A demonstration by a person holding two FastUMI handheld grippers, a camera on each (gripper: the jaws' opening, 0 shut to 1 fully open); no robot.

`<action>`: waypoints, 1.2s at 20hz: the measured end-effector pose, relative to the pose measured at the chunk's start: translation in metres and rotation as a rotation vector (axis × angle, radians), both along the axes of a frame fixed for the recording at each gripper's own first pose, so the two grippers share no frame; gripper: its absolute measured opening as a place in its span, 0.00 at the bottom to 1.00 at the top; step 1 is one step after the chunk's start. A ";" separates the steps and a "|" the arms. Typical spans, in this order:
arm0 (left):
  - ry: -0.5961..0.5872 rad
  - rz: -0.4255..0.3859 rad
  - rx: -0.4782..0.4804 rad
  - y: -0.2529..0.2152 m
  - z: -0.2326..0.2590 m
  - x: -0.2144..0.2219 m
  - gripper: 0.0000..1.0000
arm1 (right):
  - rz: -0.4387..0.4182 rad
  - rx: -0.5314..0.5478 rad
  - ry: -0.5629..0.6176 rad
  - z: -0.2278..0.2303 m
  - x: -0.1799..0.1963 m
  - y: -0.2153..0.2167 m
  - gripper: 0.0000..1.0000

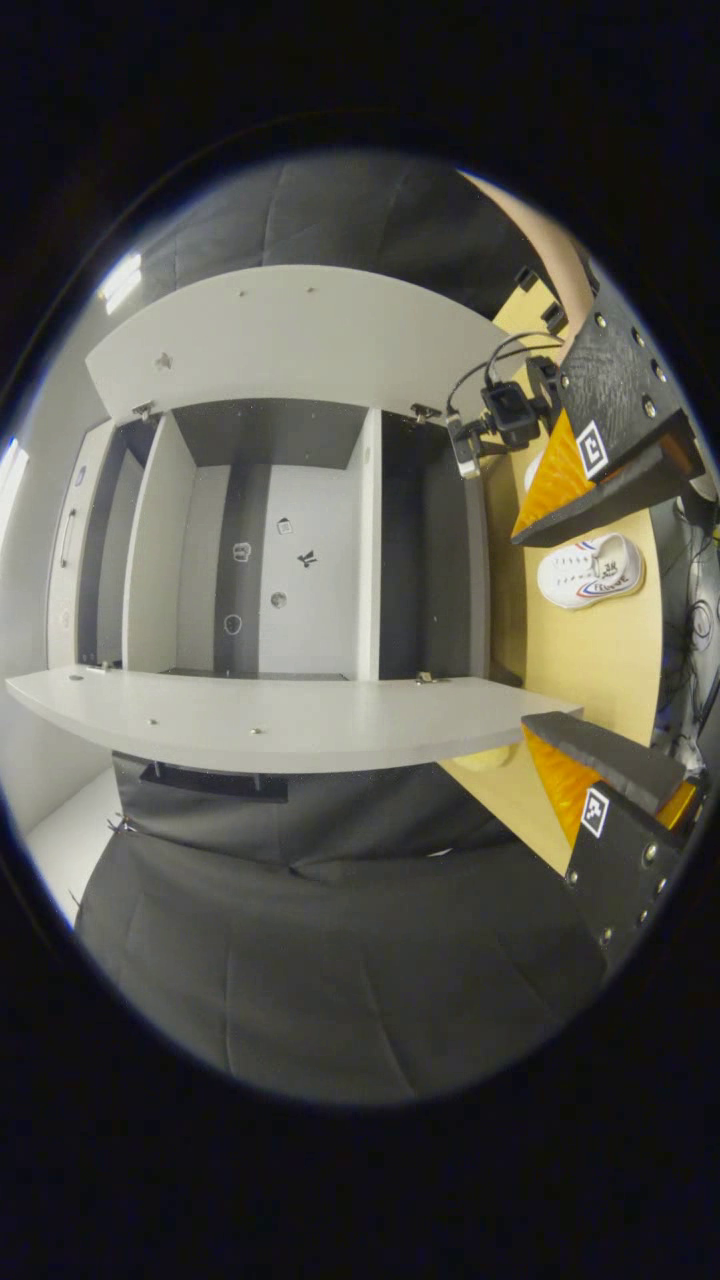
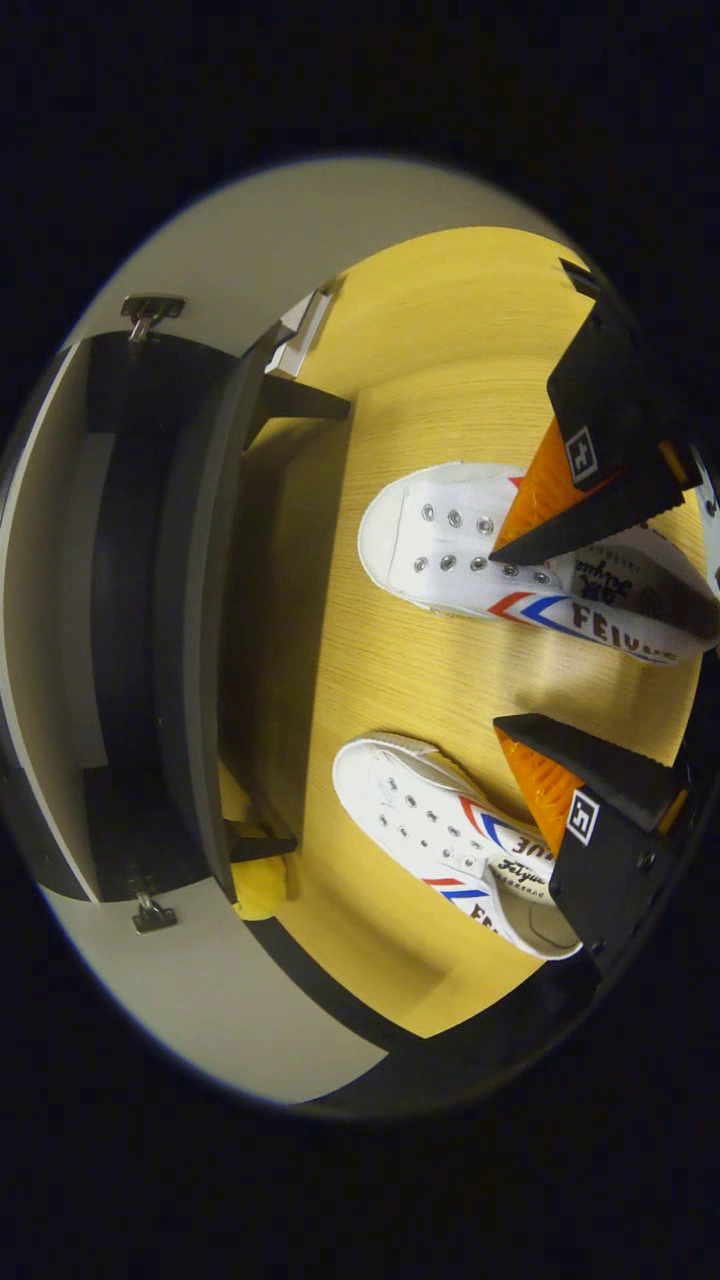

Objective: Grab one shoe with the right hand and put it into the shoe cabinet, grab the other shoe with the left hand and put it into the shoe cabinet; then close the right door with the right hand and the left door with the left hand.

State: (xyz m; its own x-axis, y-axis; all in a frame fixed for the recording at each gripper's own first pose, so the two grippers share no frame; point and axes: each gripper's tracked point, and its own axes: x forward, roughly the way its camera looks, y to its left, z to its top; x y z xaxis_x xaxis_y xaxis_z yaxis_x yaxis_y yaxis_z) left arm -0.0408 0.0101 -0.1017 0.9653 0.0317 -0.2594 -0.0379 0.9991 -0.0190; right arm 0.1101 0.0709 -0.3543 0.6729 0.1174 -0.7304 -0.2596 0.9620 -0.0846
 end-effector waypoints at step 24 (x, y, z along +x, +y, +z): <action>0.001 -0.060 -0.001 -0.009 -0.010 0.000 0.95 | -0.087 0.022 -0.058 0.065 -0.068 -0.039 0.05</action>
